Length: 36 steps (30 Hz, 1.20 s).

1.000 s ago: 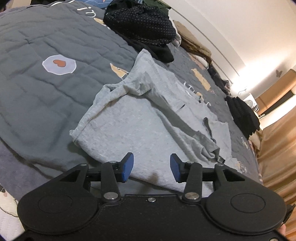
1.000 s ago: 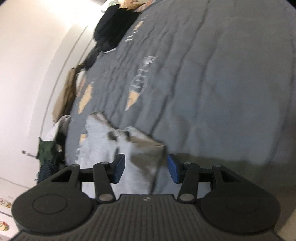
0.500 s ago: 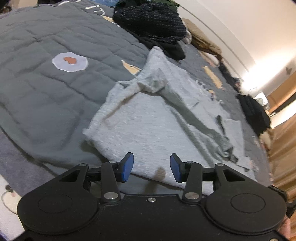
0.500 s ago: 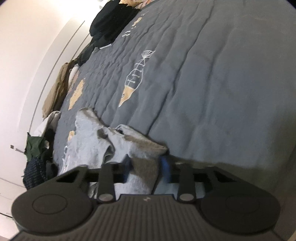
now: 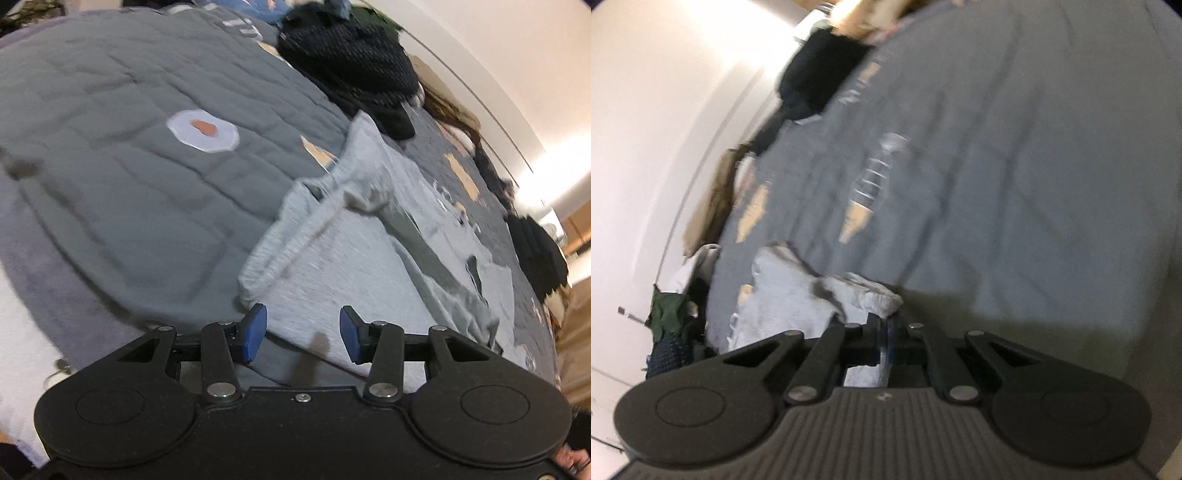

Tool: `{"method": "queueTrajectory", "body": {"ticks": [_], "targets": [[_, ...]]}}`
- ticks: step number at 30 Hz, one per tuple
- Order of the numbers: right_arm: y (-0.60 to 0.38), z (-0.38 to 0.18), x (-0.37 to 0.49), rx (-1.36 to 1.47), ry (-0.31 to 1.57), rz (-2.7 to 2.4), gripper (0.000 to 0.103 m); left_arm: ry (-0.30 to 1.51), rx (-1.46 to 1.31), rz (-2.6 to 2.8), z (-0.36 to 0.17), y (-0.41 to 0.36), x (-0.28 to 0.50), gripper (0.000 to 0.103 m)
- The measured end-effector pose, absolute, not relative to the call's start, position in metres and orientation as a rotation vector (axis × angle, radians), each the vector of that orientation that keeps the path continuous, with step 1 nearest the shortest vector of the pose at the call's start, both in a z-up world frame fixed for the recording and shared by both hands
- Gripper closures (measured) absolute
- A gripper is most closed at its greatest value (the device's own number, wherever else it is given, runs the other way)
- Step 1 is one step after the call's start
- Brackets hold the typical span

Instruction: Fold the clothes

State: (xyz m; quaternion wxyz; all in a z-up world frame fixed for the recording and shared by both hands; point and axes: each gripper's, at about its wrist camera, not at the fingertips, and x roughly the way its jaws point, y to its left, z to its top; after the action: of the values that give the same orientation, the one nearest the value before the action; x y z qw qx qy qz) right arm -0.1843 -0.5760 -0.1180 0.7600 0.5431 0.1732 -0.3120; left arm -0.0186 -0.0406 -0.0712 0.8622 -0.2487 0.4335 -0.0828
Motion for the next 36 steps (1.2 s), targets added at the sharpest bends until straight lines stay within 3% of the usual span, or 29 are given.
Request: {"method": "queueTrajectory", "body": {"ticks": [7, 9, 11, 13, 19, 21, 24, 30, 31, 32, 33, 36], "targets": [[-0.574, -0.114, -0.183, 1.177, 0.369, -0.682, 0.1, 0.919, -0.56, -0.106, -0.081, -0.031, -0.014, 0.06], [-0.573, -0.113, -0.183, 1.175, 0.367, -0.683, 0.1, 0.899, -0.57, -0.101, -0.082, -0.031, -0.011, 0.066], [-0.572, -0.112, -0.183, 1.173, 0.364, -0.684, 0.1, 0.892, -0.603, -0.097, -0.084, -0.028, -0.005, 0.086], [-0.572, -0.111, -0.184, 1.169, 0.35, -0.684, 0.1, 0.881, -0.65, -0.105, -0.084, -0.022, -0.005, 0.093], [-0.569, -0.104, -0.185, 1.128, 0.314, -0.687, 0.1, 0.811, -0.711, -0.035, -0.075, -0.001, -0.01, 0.097], [-0.569, -0.105, -0.184, 1.126, 0.321, -0.694, 0.1, 0.782, -0.713, 0.014, -0.072, 0.007, -0.012, 0.102], [-0.571, -0.108, -0.185, 1.139, 0.343, -0.705, 0.1, 0.826, -0.761, 0.001, -0.076, 0.014, -0.008, 0.102], [-0.569, -0.108, -0.184, 1.15, 0.355, -0.703, 0.1, 0.853, -0.764, -0.053, -0.079, 0.006, -0.007, 0.093], [-0.569, -0.109, -0.184, 1.153, 0.357, -0.703, 0.1, 0.853, -0.758, -0.062, -0.079, 0.003, -0.007, 0.078], [-0.569, -0.11, -0.184, 1.156, 0.36, -0.705, 0.1, 0.852, -0.753, -0.071, -0.079, 0.001, -0.008, 0.056], [-0.569, -0.111, -0.185, 1.16, 0.362, -0.706, 0.1, 0.852, -0.747, -0.079, -0.079, -0.002, -0.008, 0.049], [-0.571, -0.114, -0.186, 1.176, 0.373, -0.708, 0.1, 0.85, -0.73, -0.105, -0.079, -0.01, -0.009, 0.046]]}}
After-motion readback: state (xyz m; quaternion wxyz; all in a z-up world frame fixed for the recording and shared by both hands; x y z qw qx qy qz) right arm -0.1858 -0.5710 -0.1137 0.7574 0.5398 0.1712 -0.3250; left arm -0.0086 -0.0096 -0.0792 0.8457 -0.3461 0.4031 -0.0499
